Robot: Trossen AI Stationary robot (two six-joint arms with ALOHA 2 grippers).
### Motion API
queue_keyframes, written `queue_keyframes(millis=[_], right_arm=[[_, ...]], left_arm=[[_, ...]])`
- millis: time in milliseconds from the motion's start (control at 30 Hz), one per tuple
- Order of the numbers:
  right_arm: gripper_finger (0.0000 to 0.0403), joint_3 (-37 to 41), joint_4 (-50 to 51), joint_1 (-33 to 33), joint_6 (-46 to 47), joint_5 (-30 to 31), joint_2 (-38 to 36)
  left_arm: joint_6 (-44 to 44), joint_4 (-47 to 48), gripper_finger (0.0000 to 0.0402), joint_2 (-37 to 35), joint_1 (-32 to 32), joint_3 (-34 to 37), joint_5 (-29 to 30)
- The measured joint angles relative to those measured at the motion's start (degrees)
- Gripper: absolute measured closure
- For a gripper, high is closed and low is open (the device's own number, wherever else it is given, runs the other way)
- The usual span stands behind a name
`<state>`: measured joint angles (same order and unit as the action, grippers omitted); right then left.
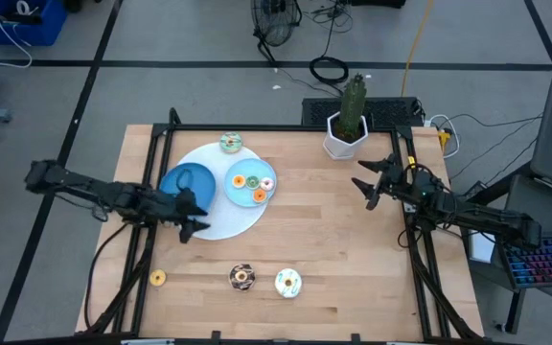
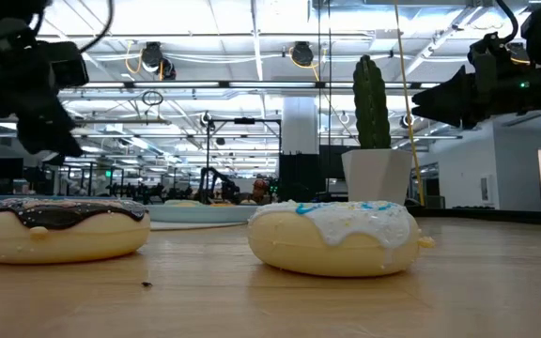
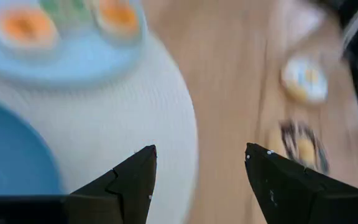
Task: Pick & Place donuts
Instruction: Put the small yellow donut on the blue plate
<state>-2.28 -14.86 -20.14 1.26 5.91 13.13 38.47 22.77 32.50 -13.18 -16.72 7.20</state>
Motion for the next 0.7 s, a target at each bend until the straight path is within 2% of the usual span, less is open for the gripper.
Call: queue_keyframes(millis=[167,300,500,700], right_arm=[[0.0117,0.0,-0.1,0.0,0.0,0.0,0.0],[0.0118,0.0,-0.1,0.0,0.0,0.0,0.0],[0.0121,0.0,-0.1,0.0,0.0,0.0,0.0],[0.0117,0.0,-0.1,0.0,0.0,0.0,0.0]], left_arm=[[10.1,13.4,0.0158,18.4,-4.2,-11.9,-9.9],[17.2,24.2,0.0158,32.0,-10.1,-19.9,-17.5],[20.8,21.3,0.0158,46.9,-18.4,-24.6,-33.1],[22.0,21.9,0.0158,55.4,-26.0,-25.2,-49.0]])
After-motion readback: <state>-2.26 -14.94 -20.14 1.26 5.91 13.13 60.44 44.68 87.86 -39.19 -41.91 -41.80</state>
